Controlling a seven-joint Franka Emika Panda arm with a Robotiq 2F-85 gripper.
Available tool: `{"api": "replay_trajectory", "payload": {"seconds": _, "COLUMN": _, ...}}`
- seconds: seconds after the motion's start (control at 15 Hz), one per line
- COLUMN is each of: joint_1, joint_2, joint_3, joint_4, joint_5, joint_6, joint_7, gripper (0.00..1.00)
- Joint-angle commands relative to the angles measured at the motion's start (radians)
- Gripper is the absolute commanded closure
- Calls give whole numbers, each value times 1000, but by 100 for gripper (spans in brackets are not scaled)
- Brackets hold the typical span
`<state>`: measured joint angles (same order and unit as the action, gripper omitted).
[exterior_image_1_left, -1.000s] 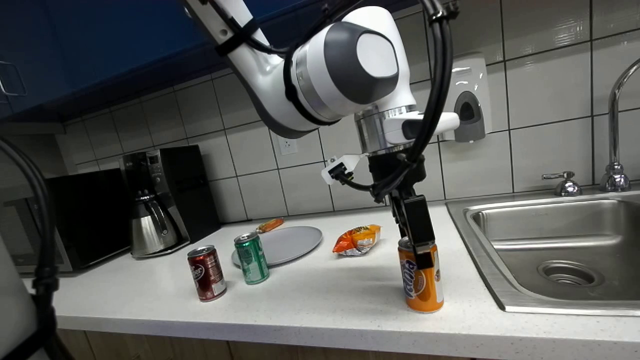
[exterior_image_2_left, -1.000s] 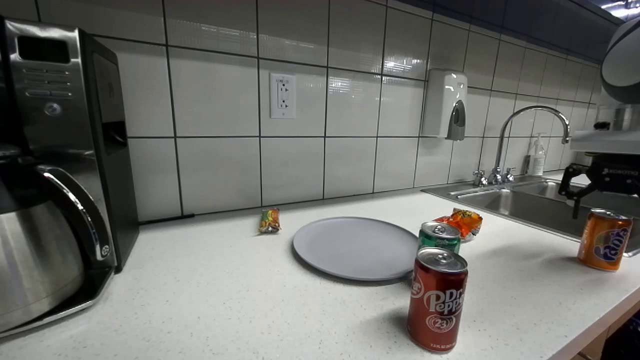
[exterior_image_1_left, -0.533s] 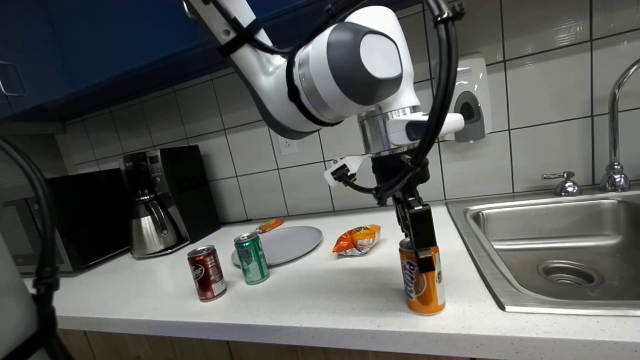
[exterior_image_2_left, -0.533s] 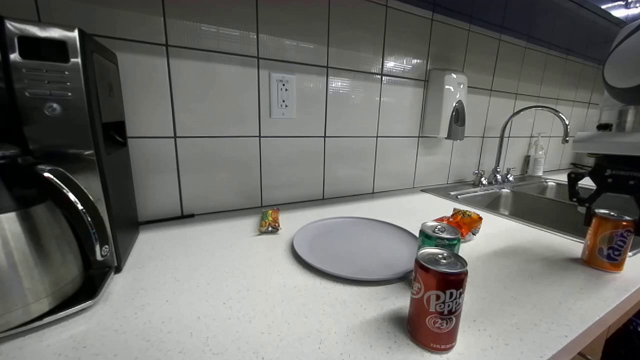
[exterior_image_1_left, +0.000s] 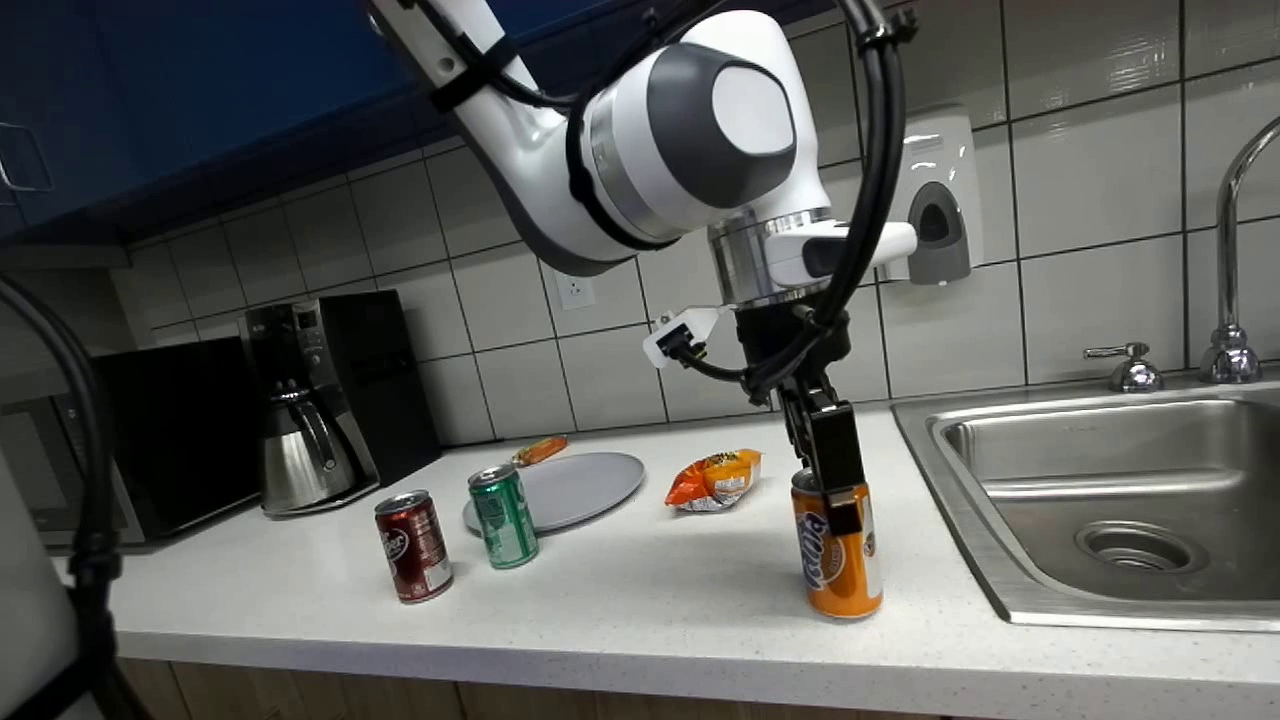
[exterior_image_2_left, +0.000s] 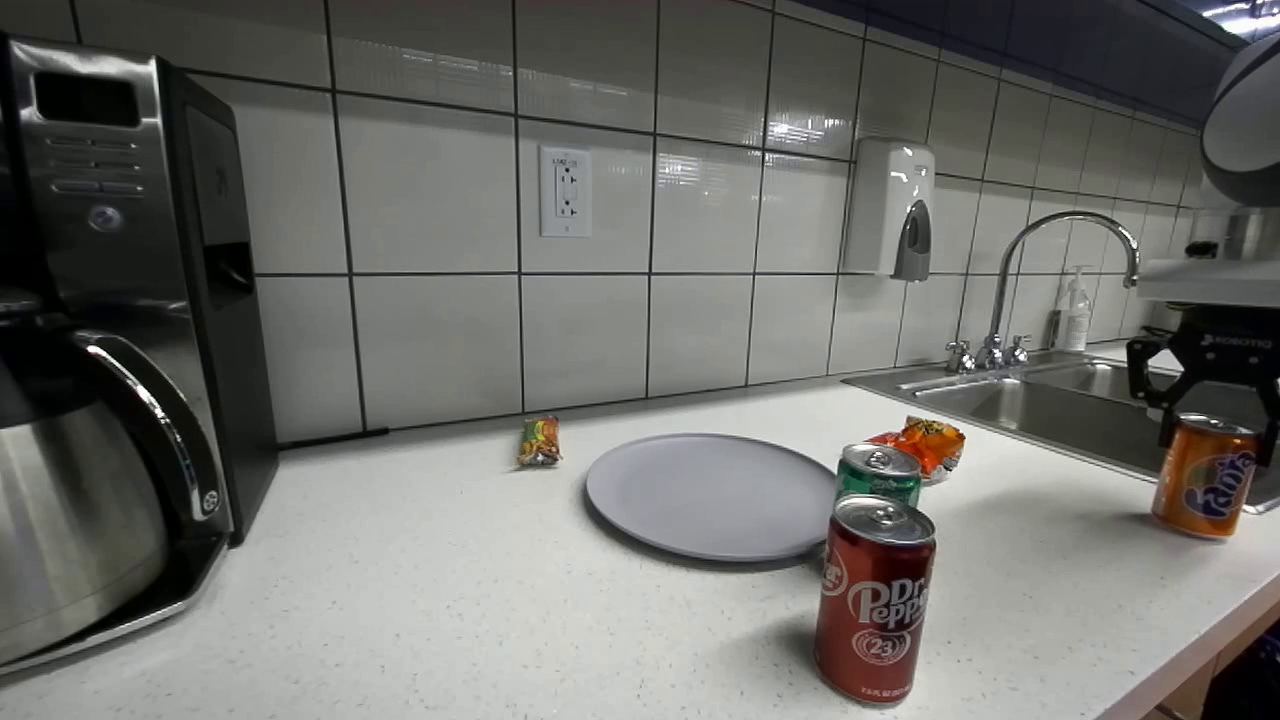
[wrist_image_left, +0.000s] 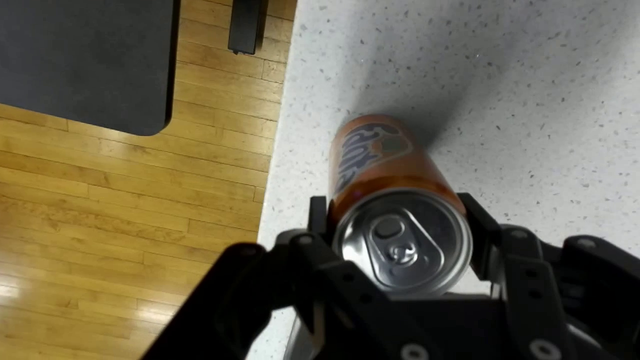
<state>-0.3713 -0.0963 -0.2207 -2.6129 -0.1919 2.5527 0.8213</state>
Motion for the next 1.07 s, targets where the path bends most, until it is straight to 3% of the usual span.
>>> {"api": "replay_trajectory", "payload": {"seconds": 0.0, "joint_1": 31, "joint_2": -61, "joint_3": 12, "joint_4": -10, "joint_5": -9, "joint_6": -6, "joint_7": 18, "gripper": 62}}
{"api": "replay_trajectory", "payload": {"seconds": 0.53, "joint_1": 75, "joint_2": -107, "joint_3": 79, "joint_4": 12, "joint_5": -11, "joint_6": -32, "joint_7": 51, "gripper": 62}}
{"api": "replay_trajectory", "payload": {"seconds": 1.0, "joint_1": 120, "joint_2": -75, "joint_3": 137, "joint_4": 79, "joint_5": -1, "joint_6": -45, "joint_7": 70, "gripper": 62}}
